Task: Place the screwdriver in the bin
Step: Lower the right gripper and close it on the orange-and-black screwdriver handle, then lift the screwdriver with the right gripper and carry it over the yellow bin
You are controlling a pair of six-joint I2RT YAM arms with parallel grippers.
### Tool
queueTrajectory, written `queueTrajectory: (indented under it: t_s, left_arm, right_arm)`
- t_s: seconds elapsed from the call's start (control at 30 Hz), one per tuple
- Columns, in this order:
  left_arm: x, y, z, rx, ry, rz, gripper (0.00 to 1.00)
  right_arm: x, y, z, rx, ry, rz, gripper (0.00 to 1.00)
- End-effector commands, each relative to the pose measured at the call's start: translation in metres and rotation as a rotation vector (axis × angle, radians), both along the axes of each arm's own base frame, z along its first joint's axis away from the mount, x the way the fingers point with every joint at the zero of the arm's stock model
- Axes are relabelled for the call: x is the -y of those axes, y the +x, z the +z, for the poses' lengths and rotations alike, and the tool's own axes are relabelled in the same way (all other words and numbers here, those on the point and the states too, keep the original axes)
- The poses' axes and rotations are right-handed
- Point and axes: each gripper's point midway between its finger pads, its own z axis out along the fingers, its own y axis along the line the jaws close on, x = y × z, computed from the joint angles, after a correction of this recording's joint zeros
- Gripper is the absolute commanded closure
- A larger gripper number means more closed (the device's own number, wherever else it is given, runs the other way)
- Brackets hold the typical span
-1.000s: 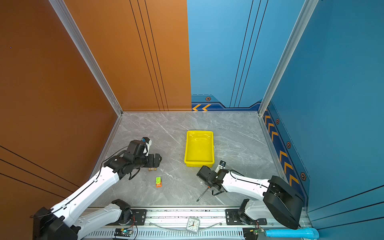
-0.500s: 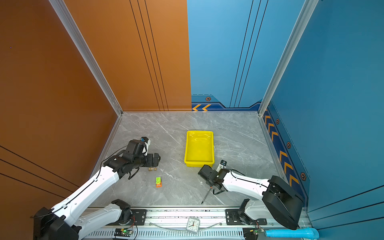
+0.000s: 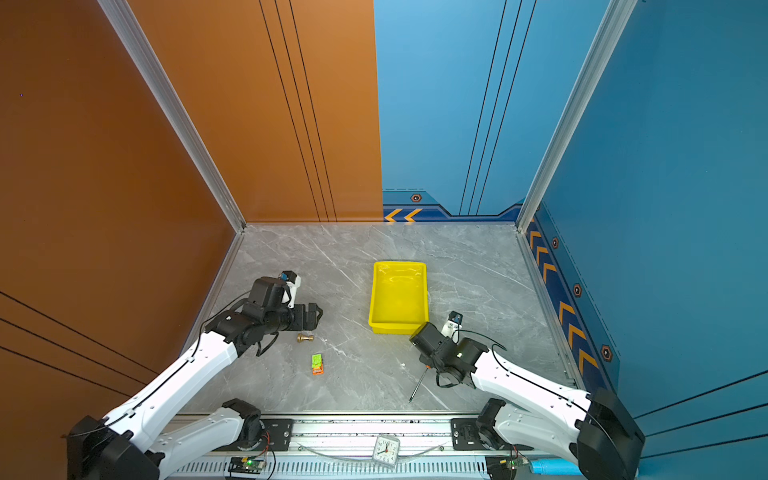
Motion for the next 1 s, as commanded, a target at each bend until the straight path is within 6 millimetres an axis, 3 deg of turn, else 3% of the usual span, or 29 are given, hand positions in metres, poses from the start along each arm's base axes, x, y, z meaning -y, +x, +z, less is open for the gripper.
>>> queueTrajectory:
  t_s: [0.0, 0.13, 0.23, 0.37, 0.57, 0.8, 0.97]
  left_arm:
    - [0.006, 0.002, 0.005, 0.021, -0.021, -0.033, 0.02]
    - [0.008, 0.002, 0.004, 0.019, -0.019, -0.043, 0.02]
    - [0.013, 0.003, 0.006, 0.014, -0.034, -0.065, 0.02]
    - [0.018, 0.006, 0.011, 0.019, -0.039, -0.075, 0.02]
    - [0.020, 0.012, 0.020, 0.041, -0.030, -0.061, 0.02]
    - [0.020, 0.015, 0.025, 0.055, -0.024, -0.044, 0.02]
    - [0.023, 0.018, 0.029, 0.056, -0.021, -0.040, 0.02]
  right_arm:
    - [0.026, -0.005, 0.026, 0.051, -0.073, 0.005, 1.00]
    - [0.040, 0.003, 0.061, 0.164, -0.090, 0.009, 1.00]
    - [0.039, 0.017, 0.086, 0.195, -0.123, 0.054, 1.00]
    - [0.023, 0.044, 0.116, 0.190, -0.196, 0.187, 1.00]
    - [0.002, 0.102, 0.155, 0.209, -0.203, 0.307, 1.00]
    - [-0.033, 0.169, 0.159, 0.189, -0.193, 0.396, 1.00]
    - [-0.065, 0.207, 0.133, 0.139, -0.178, 0.439, 1.00]
